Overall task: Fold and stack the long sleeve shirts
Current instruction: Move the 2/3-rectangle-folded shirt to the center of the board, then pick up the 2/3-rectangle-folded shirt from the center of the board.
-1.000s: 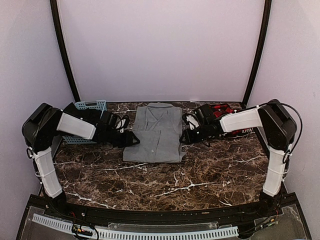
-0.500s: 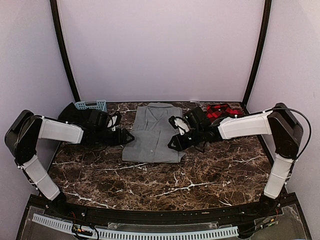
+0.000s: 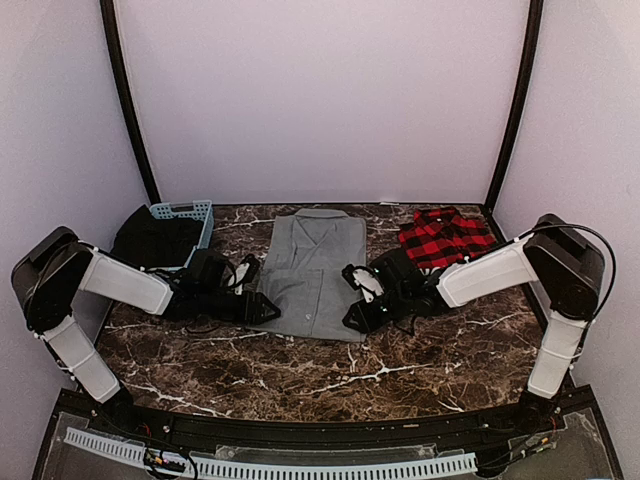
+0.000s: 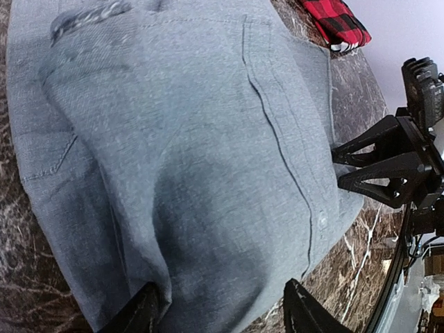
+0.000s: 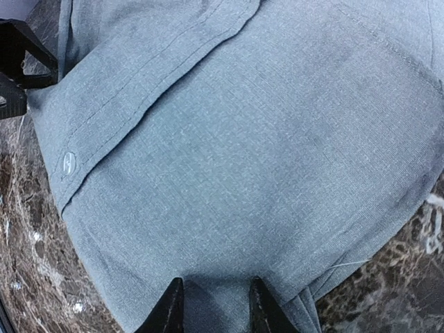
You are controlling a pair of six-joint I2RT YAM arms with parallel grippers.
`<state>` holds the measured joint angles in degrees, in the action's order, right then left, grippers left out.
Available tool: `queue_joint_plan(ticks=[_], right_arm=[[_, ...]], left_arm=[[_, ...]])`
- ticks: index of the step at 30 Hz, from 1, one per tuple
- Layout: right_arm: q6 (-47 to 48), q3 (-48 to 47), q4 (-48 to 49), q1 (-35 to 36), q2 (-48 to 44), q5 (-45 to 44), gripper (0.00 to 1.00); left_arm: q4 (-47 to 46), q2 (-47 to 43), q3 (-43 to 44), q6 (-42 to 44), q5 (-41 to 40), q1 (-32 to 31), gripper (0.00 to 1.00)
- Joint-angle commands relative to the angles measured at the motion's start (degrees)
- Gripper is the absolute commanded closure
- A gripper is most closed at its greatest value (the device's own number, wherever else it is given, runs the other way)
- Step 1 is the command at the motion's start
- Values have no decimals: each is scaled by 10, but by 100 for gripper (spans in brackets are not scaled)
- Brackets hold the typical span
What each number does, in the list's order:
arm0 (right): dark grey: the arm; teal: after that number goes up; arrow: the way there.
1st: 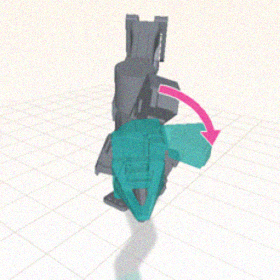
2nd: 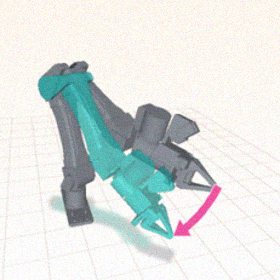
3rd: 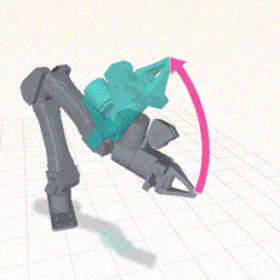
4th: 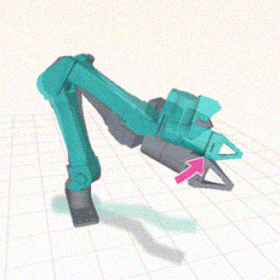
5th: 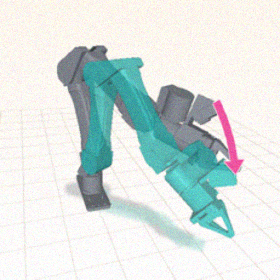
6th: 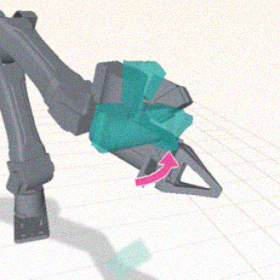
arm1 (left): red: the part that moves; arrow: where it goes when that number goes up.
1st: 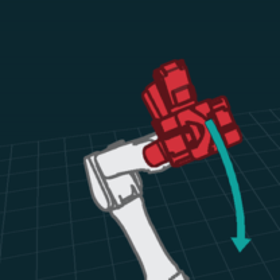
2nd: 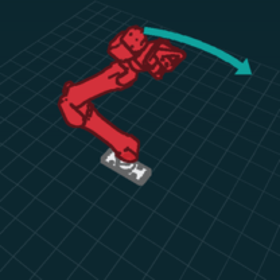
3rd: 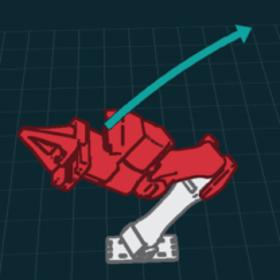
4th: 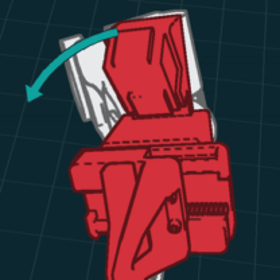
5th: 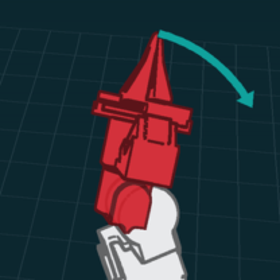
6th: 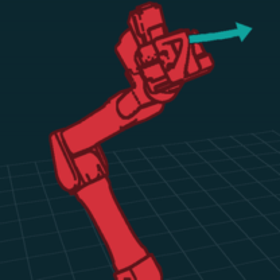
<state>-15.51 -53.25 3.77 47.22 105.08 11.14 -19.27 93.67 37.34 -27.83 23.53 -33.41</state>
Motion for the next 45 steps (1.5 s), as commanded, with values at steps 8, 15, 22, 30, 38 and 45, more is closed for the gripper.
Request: queue_joint_plan(ticks=[8, 15, 22, 30, 38, 45], right_arm=[[-72, 131, -55, 70, -90, -83, 71], [-96, 162, -136, 137, -174, -133, 63], [-66, 157, -165, 205, -269, -198, 27], [-18, 130, -201, 231, -246, -231, 13], [38, 101, -189, 252, -192, -246, 19], [54, 76, -208, 261, -136, -255, 28]], left_arm=[[97, -61, -64, -25, -36, -80, 43], [185, -170, -99, -95, -54, -146, 45], [246, -282, -60, -40, -116, -159, 29], [246, -345, -45, -44, -259, -158, 1], [243, -363, -36, -44, -281, -157, 1], [240, -326, -17, -19, -239, -157, 1]])
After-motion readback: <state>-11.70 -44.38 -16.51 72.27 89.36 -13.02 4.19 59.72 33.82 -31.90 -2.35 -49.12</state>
